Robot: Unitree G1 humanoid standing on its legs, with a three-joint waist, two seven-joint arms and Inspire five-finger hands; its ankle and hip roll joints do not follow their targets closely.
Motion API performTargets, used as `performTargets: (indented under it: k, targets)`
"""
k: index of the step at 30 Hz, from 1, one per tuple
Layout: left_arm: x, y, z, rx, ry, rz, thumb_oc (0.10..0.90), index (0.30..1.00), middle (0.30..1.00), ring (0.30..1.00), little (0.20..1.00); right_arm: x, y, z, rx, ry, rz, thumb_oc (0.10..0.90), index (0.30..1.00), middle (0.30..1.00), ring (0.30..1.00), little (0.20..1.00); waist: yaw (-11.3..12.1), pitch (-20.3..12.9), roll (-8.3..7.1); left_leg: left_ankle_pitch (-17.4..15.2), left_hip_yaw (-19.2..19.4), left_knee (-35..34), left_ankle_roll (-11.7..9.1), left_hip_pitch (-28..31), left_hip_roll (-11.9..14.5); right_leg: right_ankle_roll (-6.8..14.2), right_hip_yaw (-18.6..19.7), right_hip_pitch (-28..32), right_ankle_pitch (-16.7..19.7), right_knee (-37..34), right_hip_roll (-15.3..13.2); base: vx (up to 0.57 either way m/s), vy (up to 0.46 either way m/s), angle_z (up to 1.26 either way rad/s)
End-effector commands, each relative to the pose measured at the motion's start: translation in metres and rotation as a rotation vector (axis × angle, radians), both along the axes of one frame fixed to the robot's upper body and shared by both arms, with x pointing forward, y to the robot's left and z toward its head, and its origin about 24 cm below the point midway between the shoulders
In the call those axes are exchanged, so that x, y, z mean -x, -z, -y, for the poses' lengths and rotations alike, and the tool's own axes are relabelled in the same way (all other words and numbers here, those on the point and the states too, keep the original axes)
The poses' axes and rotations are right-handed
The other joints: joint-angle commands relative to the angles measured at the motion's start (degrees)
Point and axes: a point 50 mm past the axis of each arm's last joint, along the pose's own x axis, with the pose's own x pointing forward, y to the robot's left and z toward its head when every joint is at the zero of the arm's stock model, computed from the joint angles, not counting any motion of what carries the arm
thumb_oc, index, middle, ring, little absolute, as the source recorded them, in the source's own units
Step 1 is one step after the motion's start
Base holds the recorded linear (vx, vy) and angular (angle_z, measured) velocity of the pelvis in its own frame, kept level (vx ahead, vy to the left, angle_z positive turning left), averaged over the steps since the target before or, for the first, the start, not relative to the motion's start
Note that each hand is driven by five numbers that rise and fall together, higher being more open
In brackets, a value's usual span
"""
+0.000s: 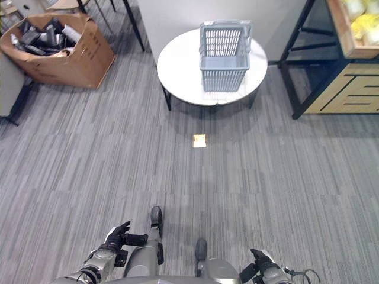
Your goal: Get the vegetables into the basket
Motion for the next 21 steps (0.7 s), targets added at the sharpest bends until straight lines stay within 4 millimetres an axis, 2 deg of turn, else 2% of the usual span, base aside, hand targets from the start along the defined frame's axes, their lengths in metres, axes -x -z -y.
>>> performTargets:
  k: [1, 2, 4, 5, 7, 8, 9, 10, 12, 14, 16, 17, 19, 21]
  targets:
    - [0.041, 0.01, -0.014, -0.076, 0.059, -0.155, 0.9, 1.0, 1.0, 1.0, 1.0, 0.012, 0.005, -0.01, -0.039, -0.004, -0.024, 0.9, 1.0, 1.0, 1.0, 1.0, 0.4, -2.23, -0.86, -0.5, 1.56, 0.09, 0.58, 0.72, -1.25, 7.8, 4.8, -3.55, 0.88, 10.68, -10.0, 0.19, 0.219, -0.45]
    - [0.037, 0.009, -0.017, -0.084, 0.071, -0.144, 0.9, 1.0, 1.0, 1.0, 1.0, 0.009, 0.006, -0.014, -0.044, -0.023, -0.025, 0.9, 1.0, 1.0, 1.0, 1.0, 0.36, -2.6, -1.87, -2.1, 2.98, 0.7, 1.81, 1.05, -2.39, 8.81, 5.97, -4.47, 3.86, 11.36, -11.16, 0.17, 0.204, -0.16]
    - [0.032, 0.007, -0.019, -0.092, 0.076, -0.13, 0.9, 1.0, 1.0, 1.0, 1.0, 0.005, 0.006, -0.018, -0.051, -0.035, -0.017, 0.9, 1.0, 1.0, 1.0, 1.0, 0.51, -2.96, -2.7, -3.62, 4.35, 1.17, 2.72, 1.56, -3.13, 9.79, 6.45, -5.39, 6.67, 12.11, -12.16, 0.17, 0.185, -0.09]
    - [0.032, 0.007, -0.019, -0.092, 0.076, -0.13, 0.9, 1.0, 1.0, 1.0, 1.0, 0.005, 0.006, -0.018, -0.051, -0.034, -0.017, 0.9, 1.0, 1.0, 1.0, 1.0, 0.57, -2.96, -2.73, -3.65, 4.43, 1.18, 2.74, 1.58, -3.15, 9.81, 6.53, -5.41, 6.67, 12.11, -12.19, 0.12, 0.128, -0.28]
    - [0.028, 0.005, -0.019, -0.087, 0.088, -0.12, 0.9, 1.0, 1.0, 1.0, 1.0, -0.002, 0.005, -0.023, -0.065, -0.05, 0.0, 0.9, 1.0, 1.0, 1.0, 1.0, 0.69, -2.85, -3.01, -5.27, 5.49, 1.41, 3.99, 2.64, -3.7, 10.11, 6.59, -7.43, 8.81, 17.03, -12.5, 0.11, 0.165, -0.27]
    - [0.027, 0.005, -0.021, -0.089, 0.083, -0.12, 0.9, 1.0, 1.0, 1.0, 1.0, -0.008, 0.004, -0.025, -0.07, -0.061, 0.016, 0.9, 1.0, 1.0, 1.0, 1.0, 0.75, -2.58, -3.01, -6.17, 6.16, 1.46, 4.62, 3.35, -3.87, 10.25, 5.95, -9.12, 9.84, 20.55, -12.47, 0.17, 0.251, -0.29]
    - [0.026, 0.004, -0.024, -0.093, 0.071, -0.12, 0.9, 1.0, 1.0, 1.0, 1.0, -0.015, 0.002, -0.027, -0.078, -0.072, 0.039, 0.9, 1.0, 1.0, 1.0, 1.0, 0.79, -2.08, -2.97, -7.78, 7.39, 1.24, 5.45, 5.68, -4.2, 10.42, 2.14, -11.81, 12.34, 24.73, -13.68, 0.19, 0.241, -0.4]
    - [0.027, 0.004, -0.025, -0.094, 0.067, -0.121, 0.9, 1.0, 1.0, 1.0, 1.0, -0.018, 0.002, -0.028, -0.08, -0.077, 0.05, 0.9, 1.0, 1.0, 1.0, 1.0, 0.7, -1.8, -2.96, -8.61, 8.04, 1.19, 5.68, 6.93, -4.39, 10.26, 0.05, -13.05, 13.09, 25.43, -14.55, 0.29, 0.223, -0.71]
    - [0.027, 0.003, -0.027, -0.088, 0.059, -0.122, 0.9, 1.0, 1.0, 1.0, 1.0, -0.027, -0.001, -0.031, -0.098, -0.077, 0.088, 0.9, 1.0, 1.0, 1.0, 1.0, -0.77, -0.89, -2.79, -10.02, 8.34, 0.8, 5.32, 9.82, -4.28, 9.18, -1.03, -18.08, 10.46, 22.44, -12.37, 0.26, 0.09, -0.6]
    - [0.027, 0.004, -0.025, -0.083, 0.059, -0.127, 0.9, 1.0, 1.0, 1.0, 1.0, -0.027, -0.001, -0.032, -0.104, -0.073, 0.09, 0.9, 1.0, 1.0, 1.0, 1.0, -1.62, -0.43, -2.94, -11.0, 7.99, 0.9, 5.05, 11.31, -4.57, 9.31, -1.28, -19.17, 10.05, 19.04, -12.19, 0.2, 0.002, -0.08]
    - [0.029, 0.005, -0.023, -0.071, 0.055, -0.134, 0.9, 1.0, 1.0, 1.0, 1.0, -0.031, -0.002, -0.034, -0.107, -0.077, 0.101, 0.9, 1.0, 1.0, 1.0, 1.0, -2.23, -0.07, -3.44, -12.4, 8.07, 0.54, 4.44, 13.33, -4.94, 9.98, -3.58, -21.28, 11.64, 12.47, -12.91, 0.28, -0.067, 0.09]
    - [0.033, 0.007, -0.02, -0.055, 0.055, -0.144, 0.9, 1.0, 1.0, 1.0, 1.0, -0.031, -0.002, -0.034, -0.111, -0.082, 0.102, 0.9, 1.0, 1.0, 1.0, 1.0, -3.15, 0.16, -3.4, -13.19, 7.46, 0.21, 3.77, 15.1, -4.95, 10.99, -3.6, -22.61, 14.13, 9.83, -13.64, 0.35, -0.12, -0.02]
    - [0.035, 0.008, -0.02, -0.049, 0.054, -0.147, 0.9, 1.0, 1.0, 1.0, 1.0, -0.029, -0.002, -0.034, -0.115, -0.083, 0.098, 0.9, 1.0, 1.0, 1.0, 1.0, -4.02, 0.16, -3.21, -14.02, 6.23, 0.08, 3.21, 16.72, -5.09, 11.4, -1.72, -23.24, 15.23, 8.57, -13.4, 0.32, -0.121, 0.27]
    - [0.037, 0.009, -0.019, -0.046, 0.051, -0.154, 0.9, 1.0, 1.0, 1.0, 1.0, -0.028, -0.002, -0.034, -0.117, -0.088, 0.094, 0.9, 1.0, 1.0, 1.0, 1.0, -4.37, -0.09, -2.82, -14.71, 5.17, 0.25, 2.83, 18.13, -5.03, 11.02, -1.06, -22.56, 14.83, 8.66, -12.55, 0.3, -0.149, 0.56]
